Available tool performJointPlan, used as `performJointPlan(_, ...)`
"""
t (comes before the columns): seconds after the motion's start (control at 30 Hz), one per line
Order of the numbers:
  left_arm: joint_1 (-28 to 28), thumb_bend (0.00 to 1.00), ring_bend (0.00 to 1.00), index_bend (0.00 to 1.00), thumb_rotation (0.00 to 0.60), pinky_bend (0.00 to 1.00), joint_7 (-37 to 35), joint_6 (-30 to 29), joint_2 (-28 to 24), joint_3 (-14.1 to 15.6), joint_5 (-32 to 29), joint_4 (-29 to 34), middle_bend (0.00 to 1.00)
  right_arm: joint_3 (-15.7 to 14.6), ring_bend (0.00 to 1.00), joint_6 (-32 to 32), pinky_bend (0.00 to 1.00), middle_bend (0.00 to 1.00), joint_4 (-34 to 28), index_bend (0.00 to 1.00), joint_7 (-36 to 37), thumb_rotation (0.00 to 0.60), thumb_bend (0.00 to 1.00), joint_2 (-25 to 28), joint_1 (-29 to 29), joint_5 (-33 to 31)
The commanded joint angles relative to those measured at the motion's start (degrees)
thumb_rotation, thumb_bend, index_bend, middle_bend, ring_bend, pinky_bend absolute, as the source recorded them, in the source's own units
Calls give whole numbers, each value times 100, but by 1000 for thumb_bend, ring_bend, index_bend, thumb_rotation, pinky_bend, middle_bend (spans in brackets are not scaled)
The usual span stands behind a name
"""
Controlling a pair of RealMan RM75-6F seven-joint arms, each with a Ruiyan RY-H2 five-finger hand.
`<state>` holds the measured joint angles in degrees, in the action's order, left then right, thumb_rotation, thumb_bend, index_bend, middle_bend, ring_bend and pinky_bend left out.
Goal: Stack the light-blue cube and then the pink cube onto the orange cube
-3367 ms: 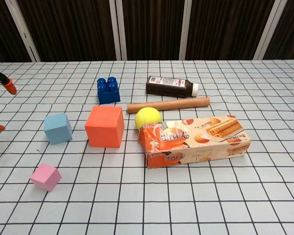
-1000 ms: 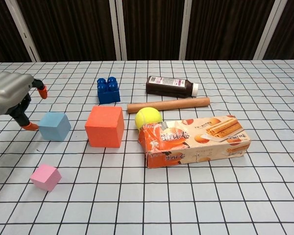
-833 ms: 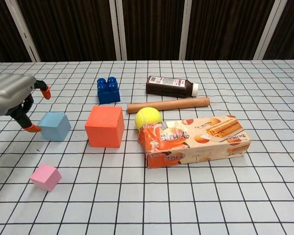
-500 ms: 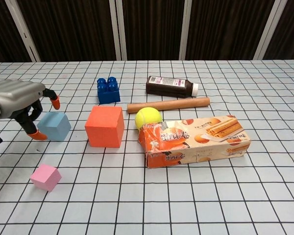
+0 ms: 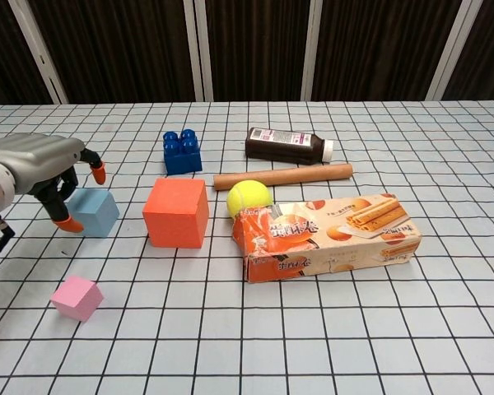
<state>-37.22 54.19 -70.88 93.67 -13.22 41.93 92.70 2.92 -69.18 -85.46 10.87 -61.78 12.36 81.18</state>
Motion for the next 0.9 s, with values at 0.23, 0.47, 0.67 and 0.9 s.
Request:
performJointPlan(0.23,-88,224,774,350,600,850,-81,21,-5,74,-91,-50,794,9,60,53,156,15,17,0,-1,600,128,-4,11,-56)
performJointPlan(0.47,-150,224,773,352,600,850,-33,-71,-9,81,-256,-87,793,-1,60,78,156,15,-17,0,-44,600,129,-4,21,-53)
performJointPlan(0.67,-219,224,773,352,600,850,-61,-8,1,103,-345,-140,793,3,60,118,157,15,-33,0,-81,600,129,-5,32,-95)
performJointPlan(0.9,-272,252,773,365,600,850,-131,-12,9,115,-375,-200,797,-1,60,161,156,15,-55,0,-142,600,129,-10,49,-116)
